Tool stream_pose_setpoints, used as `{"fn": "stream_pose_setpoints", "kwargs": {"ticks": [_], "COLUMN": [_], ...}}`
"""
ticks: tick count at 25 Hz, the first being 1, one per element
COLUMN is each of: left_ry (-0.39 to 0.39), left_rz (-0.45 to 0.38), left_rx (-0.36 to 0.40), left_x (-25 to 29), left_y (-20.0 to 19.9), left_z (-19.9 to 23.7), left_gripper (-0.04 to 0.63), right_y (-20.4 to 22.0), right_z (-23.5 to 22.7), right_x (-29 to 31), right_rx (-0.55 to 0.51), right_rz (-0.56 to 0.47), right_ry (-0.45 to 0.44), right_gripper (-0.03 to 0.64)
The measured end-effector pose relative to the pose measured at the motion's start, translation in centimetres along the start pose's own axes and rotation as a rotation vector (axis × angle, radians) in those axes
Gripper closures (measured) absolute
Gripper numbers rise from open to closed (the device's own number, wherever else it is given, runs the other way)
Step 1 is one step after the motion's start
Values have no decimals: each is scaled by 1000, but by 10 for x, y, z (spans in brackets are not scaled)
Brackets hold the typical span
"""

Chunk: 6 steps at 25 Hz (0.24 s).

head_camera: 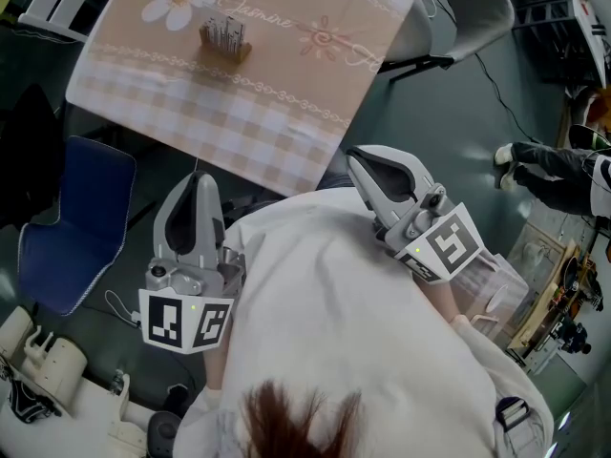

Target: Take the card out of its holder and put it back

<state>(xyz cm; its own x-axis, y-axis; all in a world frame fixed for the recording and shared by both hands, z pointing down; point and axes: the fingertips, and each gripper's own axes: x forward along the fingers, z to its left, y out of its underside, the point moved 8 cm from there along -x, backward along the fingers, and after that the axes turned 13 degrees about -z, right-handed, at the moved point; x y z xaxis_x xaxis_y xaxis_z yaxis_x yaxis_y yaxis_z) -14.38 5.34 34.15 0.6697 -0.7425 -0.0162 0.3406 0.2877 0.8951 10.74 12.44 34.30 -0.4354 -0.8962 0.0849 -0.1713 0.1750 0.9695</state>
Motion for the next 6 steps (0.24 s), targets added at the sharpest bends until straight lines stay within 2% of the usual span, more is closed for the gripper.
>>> {"fn": "stream_pose_setpoints", "kwargs": {"ticks": [6], "left_ry": [-13], "left_rz": [1], "left_rx": [4], "left_x": [8], "left_y": [1], "left_z": [-3], "left_gripper": [595], "right_y": [0], "right_z": [-13], "right_x": [1], "right_rx": [-31], "right_rz": [9], "right_ry": [-7], "right_gripper": [620]}}
